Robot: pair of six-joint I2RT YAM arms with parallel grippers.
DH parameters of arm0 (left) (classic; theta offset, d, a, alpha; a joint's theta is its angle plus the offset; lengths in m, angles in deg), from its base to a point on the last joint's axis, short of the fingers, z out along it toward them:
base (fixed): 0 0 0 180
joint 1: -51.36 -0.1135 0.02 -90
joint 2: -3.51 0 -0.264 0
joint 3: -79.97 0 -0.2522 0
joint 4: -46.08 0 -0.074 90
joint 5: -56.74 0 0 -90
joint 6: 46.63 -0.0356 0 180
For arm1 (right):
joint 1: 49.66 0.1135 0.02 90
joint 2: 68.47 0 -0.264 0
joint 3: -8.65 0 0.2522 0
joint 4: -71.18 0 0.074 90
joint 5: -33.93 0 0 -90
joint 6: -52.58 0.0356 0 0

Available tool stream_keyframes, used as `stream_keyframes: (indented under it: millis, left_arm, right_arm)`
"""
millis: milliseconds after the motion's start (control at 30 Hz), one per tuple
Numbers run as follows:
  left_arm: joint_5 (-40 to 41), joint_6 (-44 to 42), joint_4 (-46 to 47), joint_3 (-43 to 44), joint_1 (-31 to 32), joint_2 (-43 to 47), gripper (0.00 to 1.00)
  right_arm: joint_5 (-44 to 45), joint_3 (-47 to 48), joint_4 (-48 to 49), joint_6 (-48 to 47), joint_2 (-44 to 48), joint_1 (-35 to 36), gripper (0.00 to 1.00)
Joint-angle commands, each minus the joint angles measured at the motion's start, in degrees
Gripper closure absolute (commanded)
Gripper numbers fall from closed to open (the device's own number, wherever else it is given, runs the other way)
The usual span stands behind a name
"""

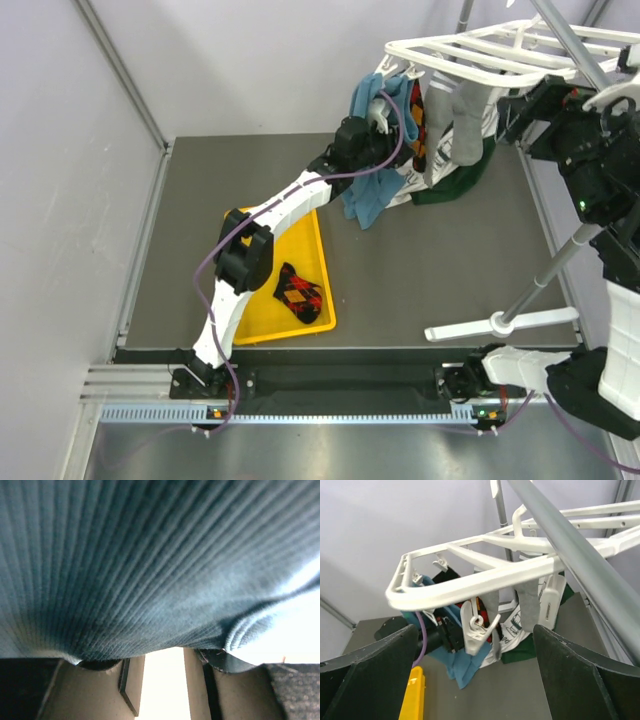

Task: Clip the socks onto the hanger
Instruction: Open the clamp at the hanger.

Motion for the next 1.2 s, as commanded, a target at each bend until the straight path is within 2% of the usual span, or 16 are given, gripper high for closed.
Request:
stream_keyframes:
  millis: [0, 200, 300, 433, 633, 700, 800, 967, 1067, 1133, 1167]
  left_arm:
    - [-0.71, 1.71, 3.62, -0.74, -0.51, 4.72, 0.60]
    - [-0.62, 0.57, 3.27, -1.27, -0.69, 5.34, 0.60]
    - [-0.80, 0.48, 3.53, -2.06, -0.60, 5.87, 0.60]
    - [-0.88, 0.74, 3.97, -2.59, -0.69, 6.31, 0.60]
    - [-1.94, 1.44, 4.59, -3.91, -0.60, 7.27, 0.60]
    - [-2.29, 1.71, 5.03, -4.70, -0.60, 7.54, 0.60]
    - [-3.17, 2.15, 5.29, -5.49, -0.60, 8.06, 0.60]
    - [-4.92, 2.41, 5.55, -6.90, -0.60, 9.73, 0.60]
    - [-7.29, 1.62, 4.77, -7.86, -0.60, 10.96, 0.60]
    - [-11.68, 1.18, 4.67, -9.26, -0.86, 12.89, 0.60]
    - [-13.78, 1.62, 5.98, -10.23, -1.13, 13.94, 0.60]
  right_arm:
    - [3.52, 3.47, 1.57, -2.64, -3.72, 0.41, 0.05]
    - [6.16, 4.09, 2.89, -6.08, -4.87, -0.03, 0.17]
    - [6.34, 3.48, 4.64, -7.39, -4.61, -0.11, 0.26]
    - [4.94, 1.63, 6.93, -7.58, -4.17, -0.20, 0.42]
    - [1.24, 0.93, 8.17, -6.79, -4.08, -0.20, 0.55]
    - [1.33, 0.93, 8.17, -6.61, -4.08, -0.12, 0.57]
    - [1.24, 0.41, 8.34, -6.43, -4.00, -0.29, 0.66]
    - [1.06, -0.74, 8.69, -6.43, -4.26, -0.55, 0.70]
    - [-0.34, -0.65, 8.78, -6.00, -4.17, -0.55, 0.83]
    - [-1.66, -0.56, 8.43, -5.29, -3.73, -0.64, 0.92]
    - [-2.18, -0.65, 8.34, -5.12, -3.30, -0.64, 0.93]
